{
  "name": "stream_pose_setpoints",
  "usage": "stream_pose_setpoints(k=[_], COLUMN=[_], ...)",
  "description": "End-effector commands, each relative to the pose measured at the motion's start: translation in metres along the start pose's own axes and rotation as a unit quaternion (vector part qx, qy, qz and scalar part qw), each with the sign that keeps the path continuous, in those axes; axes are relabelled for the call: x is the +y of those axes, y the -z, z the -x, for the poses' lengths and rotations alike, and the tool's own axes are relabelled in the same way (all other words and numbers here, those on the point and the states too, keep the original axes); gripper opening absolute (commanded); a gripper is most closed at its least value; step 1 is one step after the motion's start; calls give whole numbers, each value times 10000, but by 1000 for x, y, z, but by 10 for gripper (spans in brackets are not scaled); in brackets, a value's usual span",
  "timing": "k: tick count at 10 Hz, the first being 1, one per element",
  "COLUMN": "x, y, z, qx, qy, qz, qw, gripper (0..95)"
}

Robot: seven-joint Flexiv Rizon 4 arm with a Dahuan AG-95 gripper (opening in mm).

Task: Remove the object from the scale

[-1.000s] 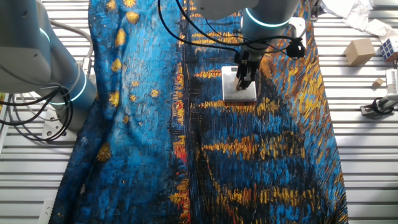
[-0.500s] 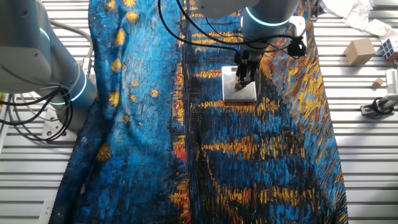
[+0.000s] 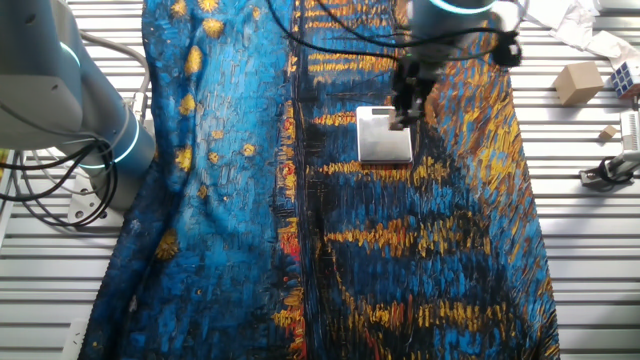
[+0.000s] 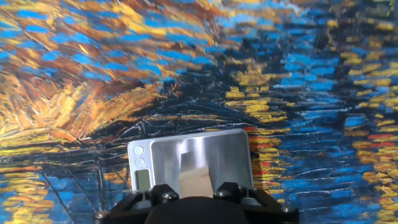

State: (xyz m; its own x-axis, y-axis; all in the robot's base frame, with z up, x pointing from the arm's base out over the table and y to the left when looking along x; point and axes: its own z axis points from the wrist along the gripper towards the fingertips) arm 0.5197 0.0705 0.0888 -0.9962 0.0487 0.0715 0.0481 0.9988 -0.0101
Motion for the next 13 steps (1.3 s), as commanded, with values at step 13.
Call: stream_pose_setpoints(k=[13], x=[-94], y=[-15], z=[-12], qx=[-52], qy=[1006], qz=[-25], qw=[9949], gripper=[0])
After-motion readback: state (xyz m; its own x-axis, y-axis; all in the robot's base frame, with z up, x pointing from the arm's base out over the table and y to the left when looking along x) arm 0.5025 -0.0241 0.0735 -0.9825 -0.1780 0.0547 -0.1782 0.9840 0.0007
